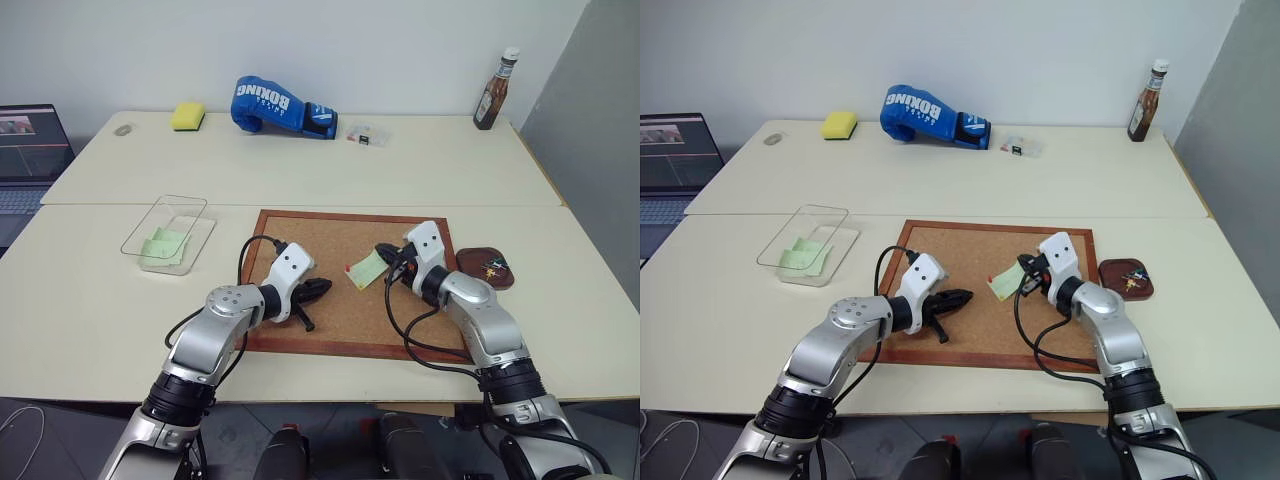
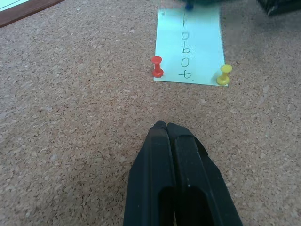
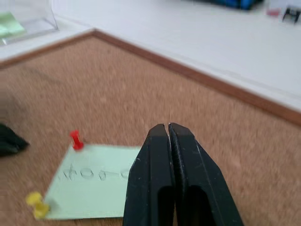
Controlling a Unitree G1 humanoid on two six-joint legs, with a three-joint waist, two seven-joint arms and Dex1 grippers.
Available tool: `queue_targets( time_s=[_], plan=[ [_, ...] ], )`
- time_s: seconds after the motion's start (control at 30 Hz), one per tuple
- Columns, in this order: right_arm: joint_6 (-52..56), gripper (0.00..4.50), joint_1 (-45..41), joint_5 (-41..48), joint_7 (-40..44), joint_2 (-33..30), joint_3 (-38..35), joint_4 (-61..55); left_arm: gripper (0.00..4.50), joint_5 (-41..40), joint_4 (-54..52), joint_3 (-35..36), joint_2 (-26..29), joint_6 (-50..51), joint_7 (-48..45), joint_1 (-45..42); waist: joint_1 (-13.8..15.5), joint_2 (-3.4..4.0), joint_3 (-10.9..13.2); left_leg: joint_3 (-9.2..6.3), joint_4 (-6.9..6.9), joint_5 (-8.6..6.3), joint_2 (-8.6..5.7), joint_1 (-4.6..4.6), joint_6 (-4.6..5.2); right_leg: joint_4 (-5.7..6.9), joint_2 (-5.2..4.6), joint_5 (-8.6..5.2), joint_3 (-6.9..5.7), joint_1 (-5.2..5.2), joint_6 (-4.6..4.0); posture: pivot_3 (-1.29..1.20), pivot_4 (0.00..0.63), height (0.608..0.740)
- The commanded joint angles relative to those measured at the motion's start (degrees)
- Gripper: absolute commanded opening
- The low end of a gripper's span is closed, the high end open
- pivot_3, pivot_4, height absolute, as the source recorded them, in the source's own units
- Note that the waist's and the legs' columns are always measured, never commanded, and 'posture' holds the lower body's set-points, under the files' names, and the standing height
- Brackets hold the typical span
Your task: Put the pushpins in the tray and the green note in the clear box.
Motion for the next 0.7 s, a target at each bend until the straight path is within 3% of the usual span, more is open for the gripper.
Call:
queue_targets(
  time_s=[0.03, 0.5, 0.7],
  plan=[
    [-1.3, 0.02, 0.1, 1.2, 0.0, -0.5, -1.6, -2.9, 0.0, 1.4, 2.3, -2.9, 0.5, 2.7, -0.2, 1.7, 0.0, 0.0, 0.0, 0.01, 0.0, 0.0, 0.0, 0.0, 0.0, 0.0, 0.0, 0.0, 0.01, 0.0, -0.01, 0.0, 0.15, 0.74],
    [0.9, 0.02, 1.9, 3.1, -1.4, -1.1, -4.3, -7.1, 0.0, 1.6, 2.3, -3.3, 0.1, 2.7, 0.0, 2.4, 0.0, 0.0, 0.0, 0.01, -0.03, 0.0, 0.0, 0.01, 0.0, 0.0, 0.0, -0.02, 0.01, 0.0, -0.03, 0.0, 0.15, 0.74],
    [5.0, 0.02, 2.8, 2.5, -9.4, -3.2, -11.5, -8.2, 0.0, 1.5, 1.8, -3.4, 0.4, 2.9, 0.1, 3.0, 0.1, 0.0, 0.0, 0.02, -0.03, 0.0, 0.0, 0.0, 0.0, -0.02, -0.01, -0.02, 0.01, 0.0, -0.03, 0.0, 0.15, 0.74]
  ],
)
